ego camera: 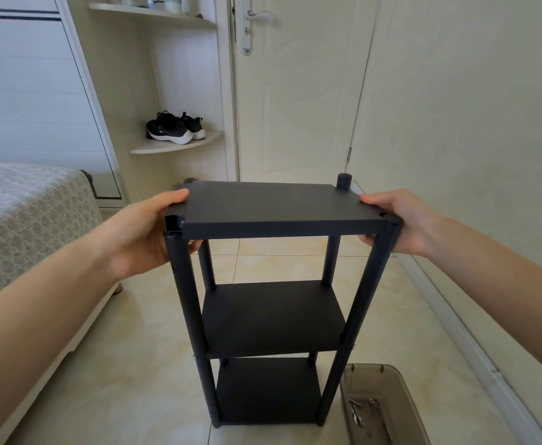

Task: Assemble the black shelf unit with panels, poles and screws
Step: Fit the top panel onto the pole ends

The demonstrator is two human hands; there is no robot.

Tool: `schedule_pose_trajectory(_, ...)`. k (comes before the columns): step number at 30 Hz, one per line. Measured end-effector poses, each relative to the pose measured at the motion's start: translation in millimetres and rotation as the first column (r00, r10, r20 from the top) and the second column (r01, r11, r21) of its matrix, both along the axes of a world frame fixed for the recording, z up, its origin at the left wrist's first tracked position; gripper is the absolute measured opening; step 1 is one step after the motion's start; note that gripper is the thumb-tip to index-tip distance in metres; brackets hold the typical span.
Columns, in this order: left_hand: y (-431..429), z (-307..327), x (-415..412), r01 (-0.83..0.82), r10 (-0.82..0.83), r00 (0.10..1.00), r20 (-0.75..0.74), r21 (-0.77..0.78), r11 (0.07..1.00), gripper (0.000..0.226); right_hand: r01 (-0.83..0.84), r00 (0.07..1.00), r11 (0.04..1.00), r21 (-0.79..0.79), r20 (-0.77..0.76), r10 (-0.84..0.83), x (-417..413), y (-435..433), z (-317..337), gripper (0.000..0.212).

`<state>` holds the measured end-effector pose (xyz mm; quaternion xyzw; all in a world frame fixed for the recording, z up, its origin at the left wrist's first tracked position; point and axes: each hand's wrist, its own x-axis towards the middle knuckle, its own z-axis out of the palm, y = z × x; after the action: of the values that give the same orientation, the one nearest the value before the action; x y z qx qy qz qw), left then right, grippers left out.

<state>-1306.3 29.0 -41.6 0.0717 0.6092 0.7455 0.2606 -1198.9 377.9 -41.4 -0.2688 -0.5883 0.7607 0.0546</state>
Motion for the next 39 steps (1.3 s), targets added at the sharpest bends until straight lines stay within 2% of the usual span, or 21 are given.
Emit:
schedule_pose_trajectory(2, -1.2, 4.6, -1.1, 0.036, -0.036, 0.999, -0.003, -0.035, 0.999, 0.034, -0.008, 1.000, 1.000, 0.004, -0.009, 0.008, 0.4, 0.3, -0.8, 0.008)
schedule_pose_trajectory(6, 0.5, 10.8, -2.8, 0.058, -0.060, 0.998, -0.023, -0.078, 0.995, 0.025, 0.002, 0.999, 1.000, 0.002, -0.041, -0.002, -0.2, 1.8, -1.5, 0.010)
schedule_pose_trajectory(12, 4.8, 13.2, -7.8, 0.009, -0.020, 0.997, -0.074, -0.144, 0.990, 0.032, 0.012, 0.997, 0.999, -0.034, -0.081, -0.015, -1.9, 0.3, -0.1, 0.012)
schedule_pose_trajectory(15, 9.6, 16.1, -9.7, -0.046, 0.032, 0.994, -0.100, -0.132, 0.990, 0.029, -0.014, 0.997, 1.000, -0.023, -0.080, 0.012, -2.3, 0.7, 4.4, 0.015)
schedule_pose_trajectory(26, 8.3, 10.0, -4.1, -0.009, -0.004, 0.994, -0.109, -0.120, 0.993, 0.028, -0.034, 0.998, 0.999, 0.017, -0.045, 0.034, 2.0, -0.1, 0.6, 0.014)
schedule_pose_trajectory(33, 9.2, 15.1, -5.3, 0.007, -0.020, 0.995, -0.093, -0.130, 0.991, 0.033, 0.005, 0.995, 1.000, -0.003, -0.102, -0.005, -1.3, -0.6, 4.1, 0.019)
schedule_pose_trajectory(39, 7.4, 4.9, -5.1, -0.027, 0.018, 0.996, -0.084, -0.100, 0.995, 0.030, -0.061, 0.995, 0.998, 0.006, -0.080, 0.061, -4.6, 1.3, -2.1, 0.023)
